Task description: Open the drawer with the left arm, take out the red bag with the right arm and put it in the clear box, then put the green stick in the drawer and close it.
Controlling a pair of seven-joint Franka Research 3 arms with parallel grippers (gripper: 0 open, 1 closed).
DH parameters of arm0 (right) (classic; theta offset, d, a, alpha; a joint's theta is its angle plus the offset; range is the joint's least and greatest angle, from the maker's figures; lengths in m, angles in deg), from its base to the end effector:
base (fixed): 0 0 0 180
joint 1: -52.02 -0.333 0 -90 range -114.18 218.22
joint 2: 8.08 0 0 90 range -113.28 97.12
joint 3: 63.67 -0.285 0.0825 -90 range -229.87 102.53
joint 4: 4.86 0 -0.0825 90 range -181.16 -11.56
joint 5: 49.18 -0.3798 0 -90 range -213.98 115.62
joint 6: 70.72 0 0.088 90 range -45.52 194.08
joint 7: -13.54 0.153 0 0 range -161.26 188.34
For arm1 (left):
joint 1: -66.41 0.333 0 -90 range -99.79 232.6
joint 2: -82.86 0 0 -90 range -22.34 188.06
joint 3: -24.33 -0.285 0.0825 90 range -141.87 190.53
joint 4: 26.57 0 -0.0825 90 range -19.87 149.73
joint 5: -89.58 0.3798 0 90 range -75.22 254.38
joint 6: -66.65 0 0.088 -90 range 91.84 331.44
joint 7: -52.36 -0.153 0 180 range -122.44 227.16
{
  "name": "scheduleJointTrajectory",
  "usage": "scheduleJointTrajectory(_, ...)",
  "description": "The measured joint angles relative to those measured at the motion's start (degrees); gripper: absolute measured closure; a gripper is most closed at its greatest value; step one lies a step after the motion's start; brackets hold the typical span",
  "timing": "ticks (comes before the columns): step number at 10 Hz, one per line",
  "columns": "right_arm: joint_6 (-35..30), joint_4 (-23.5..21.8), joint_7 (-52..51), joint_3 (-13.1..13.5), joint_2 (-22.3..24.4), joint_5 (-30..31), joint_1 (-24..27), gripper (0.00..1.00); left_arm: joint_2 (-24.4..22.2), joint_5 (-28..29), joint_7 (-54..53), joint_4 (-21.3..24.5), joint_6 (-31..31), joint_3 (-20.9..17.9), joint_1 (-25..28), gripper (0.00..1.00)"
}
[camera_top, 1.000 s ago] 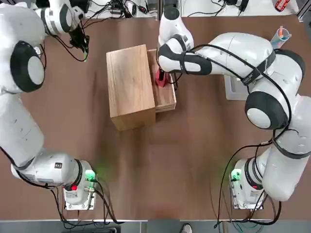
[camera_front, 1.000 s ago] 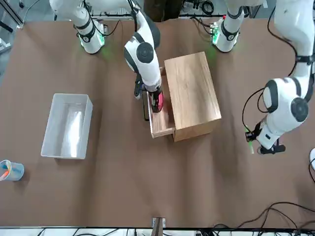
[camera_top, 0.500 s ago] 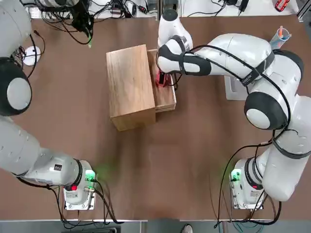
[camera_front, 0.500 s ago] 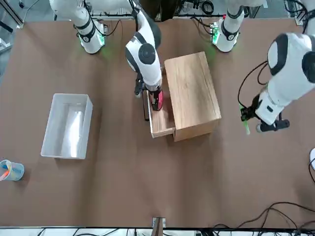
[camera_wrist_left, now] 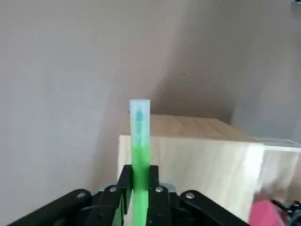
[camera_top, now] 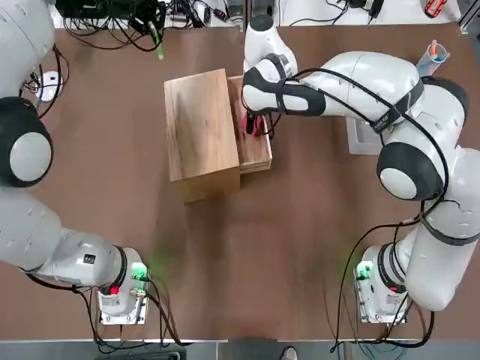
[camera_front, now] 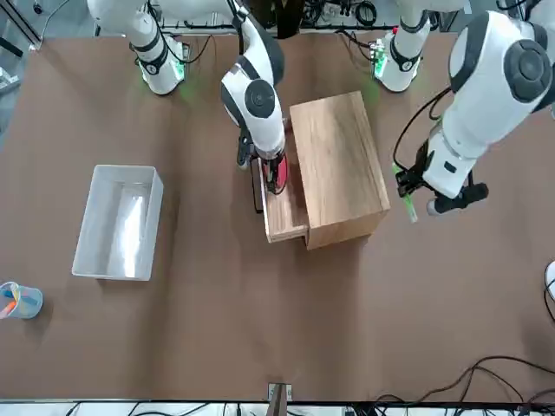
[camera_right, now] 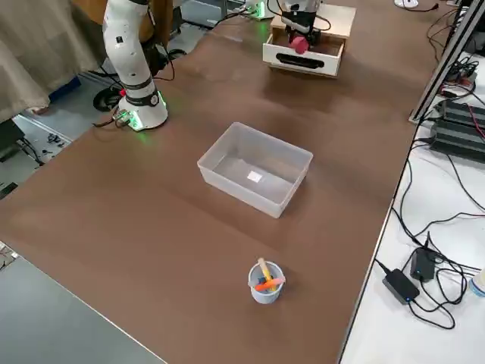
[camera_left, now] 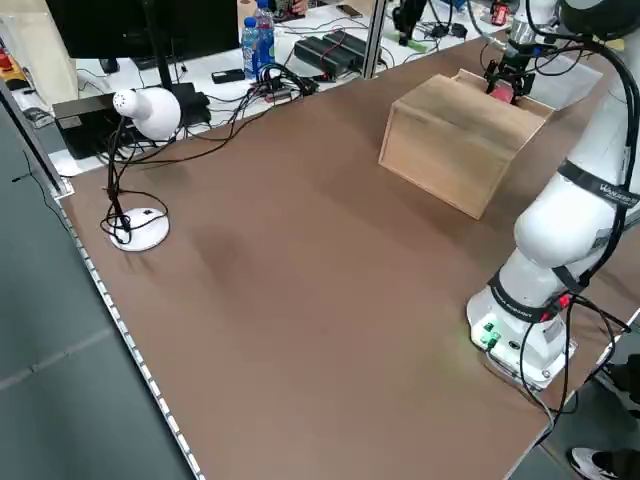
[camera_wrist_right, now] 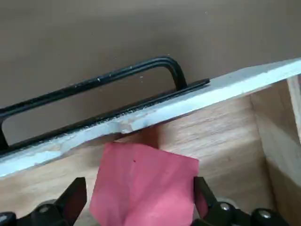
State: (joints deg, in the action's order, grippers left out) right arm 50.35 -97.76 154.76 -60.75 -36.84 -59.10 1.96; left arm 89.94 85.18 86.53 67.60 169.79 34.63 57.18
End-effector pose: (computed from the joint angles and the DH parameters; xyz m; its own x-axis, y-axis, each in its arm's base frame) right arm 0.4384 0.4977 0.2612 -0.1577 -0.9853 -0.0657 -0.9831 0.1503 0.1043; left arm 0.5619 -0.2059 0.4642 0.9629 0.2686 -0.0266 0.2700 -0.9577 0.0995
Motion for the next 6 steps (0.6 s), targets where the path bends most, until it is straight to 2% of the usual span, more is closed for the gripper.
scheduleJointTrajectory(3,-0.14,-0.11,0.01,-0.07,-0.36,0.00,-1.23,0.00,0.55,0.00,6.28,-0.73,-0.02,2.84,-1.11,0.82)
scheduleJointTrajectory(6,-0.06,-0.12,0.00,0.02,-0.45,0.00,-1.34,0.14,1.06,0.00,11.59,-1.46,-0.02,3.42,-2.93,0.82)
